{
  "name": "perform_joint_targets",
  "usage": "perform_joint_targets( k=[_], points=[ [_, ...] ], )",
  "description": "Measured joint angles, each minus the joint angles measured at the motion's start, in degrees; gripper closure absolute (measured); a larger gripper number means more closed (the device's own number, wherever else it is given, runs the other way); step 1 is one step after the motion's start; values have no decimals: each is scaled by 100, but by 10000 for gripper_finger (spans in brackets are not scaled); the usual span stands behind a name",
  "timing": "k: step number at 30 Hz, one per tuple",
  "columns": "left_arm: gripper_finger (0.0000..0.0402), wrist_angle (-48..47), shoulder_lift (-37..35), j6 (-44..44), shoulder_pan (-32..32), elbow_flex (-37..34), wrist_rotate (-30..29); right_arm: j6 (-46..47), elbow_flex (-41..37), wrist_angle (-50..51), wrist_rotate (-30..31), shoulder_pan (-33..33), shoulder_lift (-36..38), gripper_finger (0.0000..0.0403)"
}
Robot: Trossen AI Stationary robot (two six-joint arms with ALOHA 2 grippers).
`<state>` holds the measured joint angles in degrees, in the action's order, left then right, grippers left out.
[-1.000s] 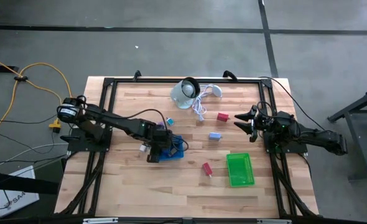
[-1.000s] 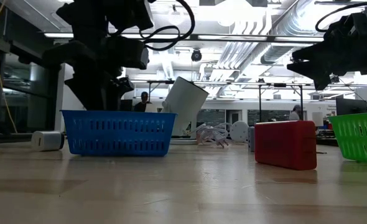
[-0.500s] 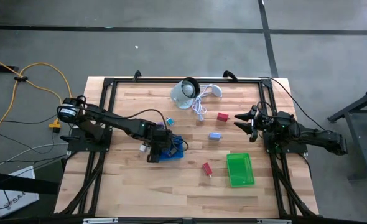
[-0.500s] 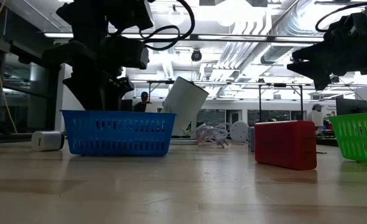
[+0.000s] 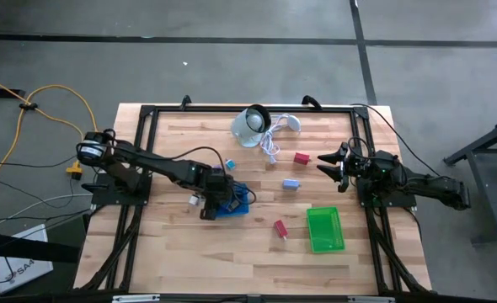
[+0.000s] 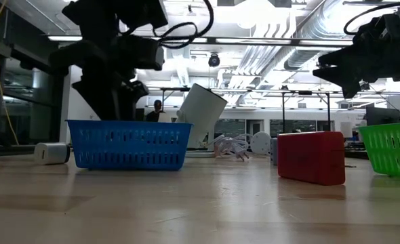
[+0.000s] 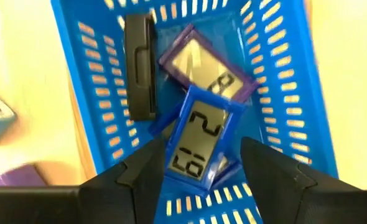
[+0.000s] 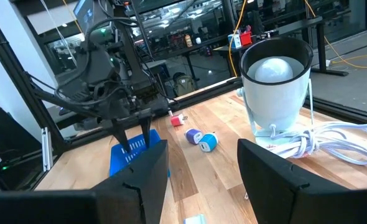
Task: Pick & Place Office items
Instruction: Put the pink charger adapter into the green bin
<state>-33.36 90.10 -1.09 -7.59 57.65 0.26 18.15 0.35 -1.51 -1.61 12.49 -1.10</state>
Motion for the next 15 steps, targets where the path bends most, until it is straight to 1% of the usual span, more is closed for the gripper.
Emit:
perform_joint_targets(
  k=[9,15],
  points=[
    [199,-73,-362,230,-73,105,3,0,-1,-10,-1,0,0,224],
    [199,-217,-765,280,-152,105,6,0,1,-20,-2,0,0,224]
  ],
)
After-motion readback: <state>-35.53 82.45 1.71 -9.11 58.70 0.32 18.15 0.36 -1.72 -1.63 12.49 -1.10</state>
